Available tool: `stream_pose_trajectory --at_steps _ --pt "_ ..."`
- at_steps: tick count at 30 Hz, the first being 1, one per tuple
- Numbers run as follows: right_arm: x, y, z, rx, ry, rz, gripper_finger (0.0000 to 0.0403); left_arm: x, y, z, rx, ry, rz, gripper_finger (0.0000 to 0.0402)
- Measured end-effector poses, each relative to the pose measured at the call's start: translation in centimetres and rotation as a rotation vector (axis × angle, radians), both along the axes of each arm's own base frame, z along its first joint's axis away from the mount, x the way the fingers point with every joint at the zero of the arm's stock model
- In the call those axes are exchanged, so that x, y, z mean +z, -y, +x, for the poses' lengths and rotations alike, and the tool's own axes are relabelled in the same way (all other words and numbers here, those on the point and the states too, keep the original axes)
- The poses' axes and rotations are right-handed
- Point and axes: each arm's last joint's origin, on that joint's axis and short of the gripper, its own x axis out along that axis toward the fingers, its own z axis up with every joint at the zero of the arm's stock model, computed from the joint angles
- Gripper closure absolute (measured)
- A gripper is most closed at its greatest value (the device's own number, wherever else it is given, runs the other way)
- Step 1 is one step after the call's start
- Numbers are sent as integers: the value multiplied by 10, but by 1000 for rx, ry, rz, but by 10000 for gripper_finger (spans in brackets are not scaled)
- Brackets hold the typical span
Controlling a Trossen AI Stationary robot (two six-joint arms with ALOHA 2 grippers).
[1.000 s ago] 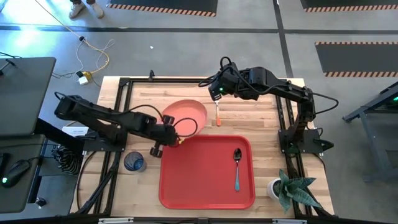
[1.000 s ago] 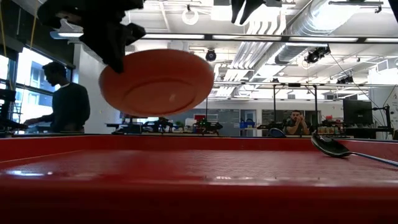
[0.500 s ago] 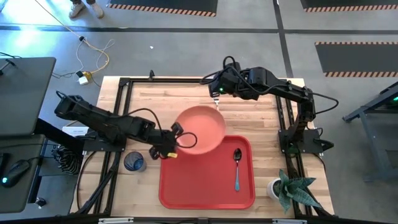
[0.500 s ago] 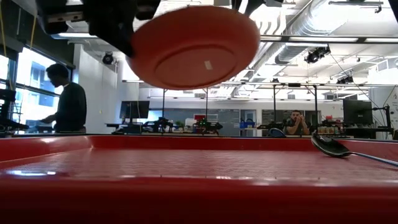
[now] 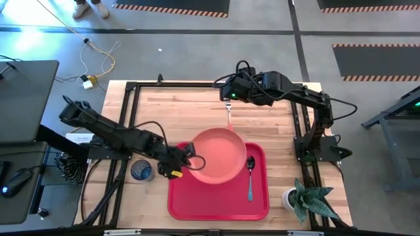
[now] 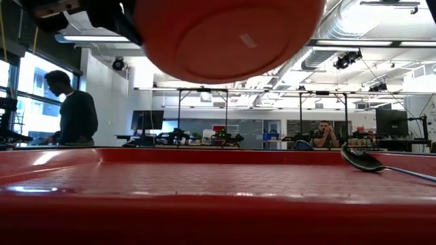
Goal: Pick and place plate/cup/fork/spoon on tray
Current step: Put the orange plate on the red tray to the left of the blue spoon
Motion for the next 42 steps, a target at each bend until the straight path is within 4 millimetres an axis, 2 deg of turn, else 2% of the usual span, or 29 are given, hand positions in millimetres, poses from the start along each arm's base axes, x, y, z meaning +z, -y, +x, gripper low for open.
stream_pose_trajectory --at_steps 12,21,34,42 --pt "-6 -2 6 -14 -1 16 293 -39 26 19 -77 -64 73 397" --pt "-16 -4 15 -2 -38 36 293 -53 34 26 -77 -85 58 396" --pt "-19 -5 14 10 -74 63 293 -100 45 38 -56 -208 78 396" --pt "-20 -5 12 11 -91 69 293 -110 49 38 -36 -237 82 396"
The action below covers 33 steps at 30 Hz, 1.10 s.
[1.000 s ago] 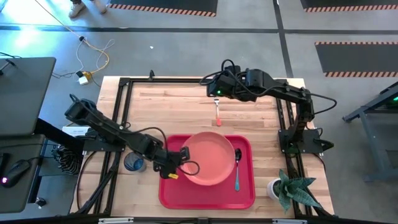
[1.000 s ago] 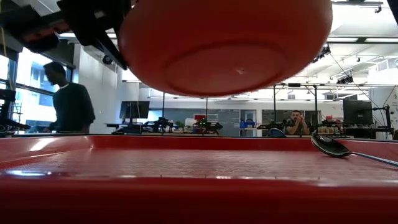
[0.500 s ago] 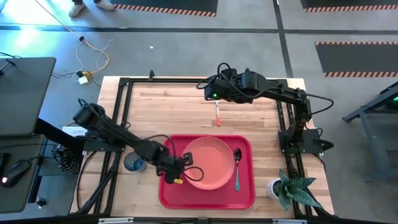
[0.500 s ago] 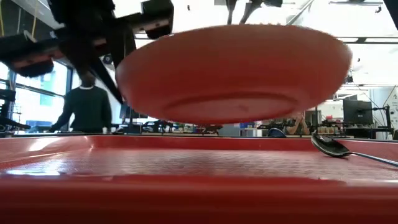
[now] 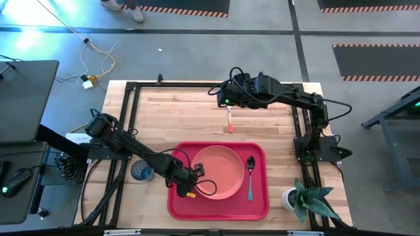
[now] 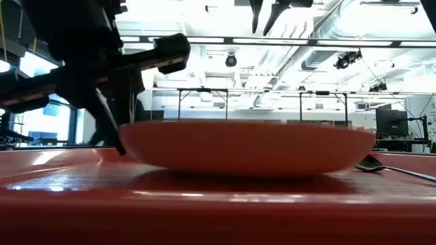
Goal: Pick and place plate/cup/fork/spoon on tray
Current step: Put the orange plate on the red tray to the left of the blue spoon
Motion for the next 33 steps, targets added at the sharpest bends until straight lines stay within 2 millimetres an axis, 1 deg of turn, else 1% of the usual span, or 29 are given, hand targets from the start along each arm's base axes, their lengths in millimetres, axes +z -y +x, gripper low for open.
stream_pose_trajectory --at_steps 7,17,21,29,33 --pt "0 0 -1 1 -9 -3 293 -1 5 -3 -16 -4 2 396" --pt "0 0 -1 0 -16 -7 293 0 19 -7 -81 13 -27 396" --pt "0 0 -1 0 -16 -6 293 1 19 -5 -84 31 -36 396" --pt "0 -2 -1 -9 -5 2 293 1 18 -5 -96 46 16 395" --pt "0 -4 -1 -1 -5 4 293 1 18 -5 -96 48 17 381"
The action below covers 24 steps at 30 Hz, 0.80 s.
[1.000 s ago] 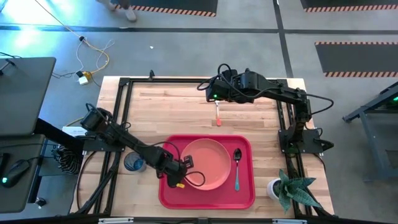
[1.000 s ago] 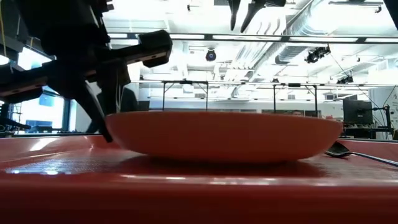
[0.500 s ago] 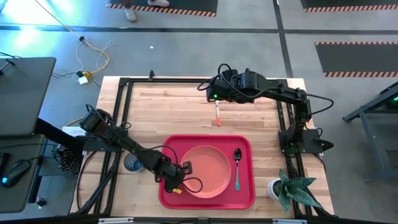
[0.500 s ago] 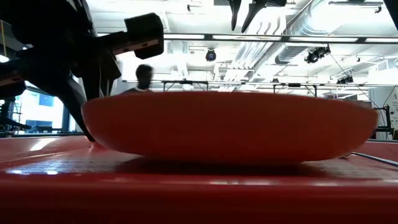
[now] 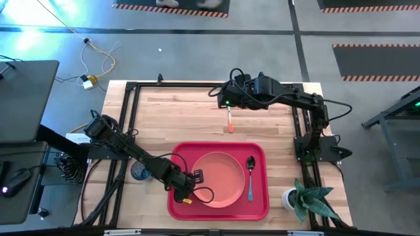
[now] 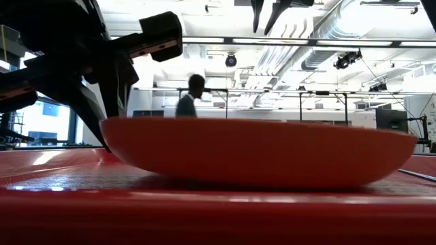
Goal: Pick and place plate/cup/fork/spoon on tray
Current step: Put the orange plate on the red tray to the left of the blue spoon
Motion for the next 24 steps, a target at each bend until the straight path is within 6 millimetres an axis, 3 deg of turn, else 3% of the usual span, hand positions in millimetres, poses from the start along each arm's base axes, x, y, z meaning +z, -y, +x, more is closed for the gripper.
stream_pose_trajectory --at_steps 10,24 --pt "0 0 0 0 0 0 293 0 0 0 42 1 -10 334" --pt "0 0 0 13 -14 -4 293 0 6 -14 134 -50 4 328"
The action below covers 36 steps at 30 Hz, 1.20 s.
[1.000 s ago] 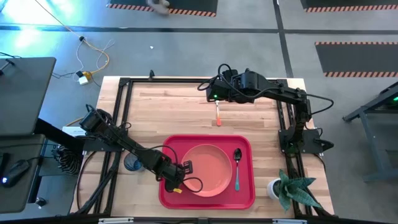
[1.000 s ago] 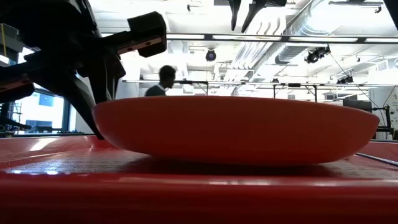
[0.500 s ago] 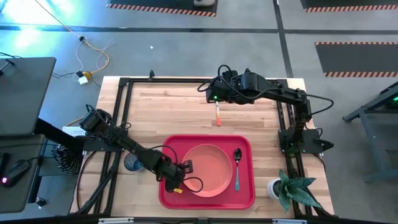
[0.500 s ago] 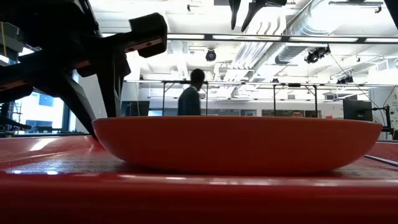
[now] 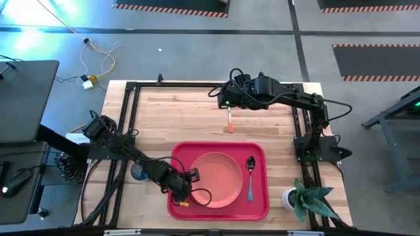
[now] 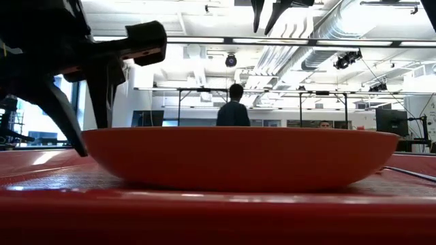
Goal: Pick and place plate/cup/fork/spoon on tray
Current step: Put the orange plate on the red tray to the left of the blue spoon, then put the orange fork on the red tray to the right of the blue spoon
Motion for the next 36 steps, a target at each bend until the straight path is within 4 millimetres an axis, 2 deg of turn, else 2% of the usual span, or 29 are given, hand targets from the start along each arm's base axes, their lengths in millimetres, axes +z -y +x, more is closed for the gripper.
stream_pose_trajectory --at_steps 8,16,27,32,36 --pt "0 0 0 -9 10 15 293 0 0 -1 85 -4 -15 328" --pt "0 -1 0 -7 16 42 293 17 6 10 99 59 -39 327" --pt "-1 -2 0 -6 19 51 293 18 5 10 102 71 -10 327" --pt "-1 -2 1 -5 19 52 293 34 1 5 130 114 -5 327" --pt "-1 -2 1 2 20 69 293 59 -6 -6 224 137 -87 327"
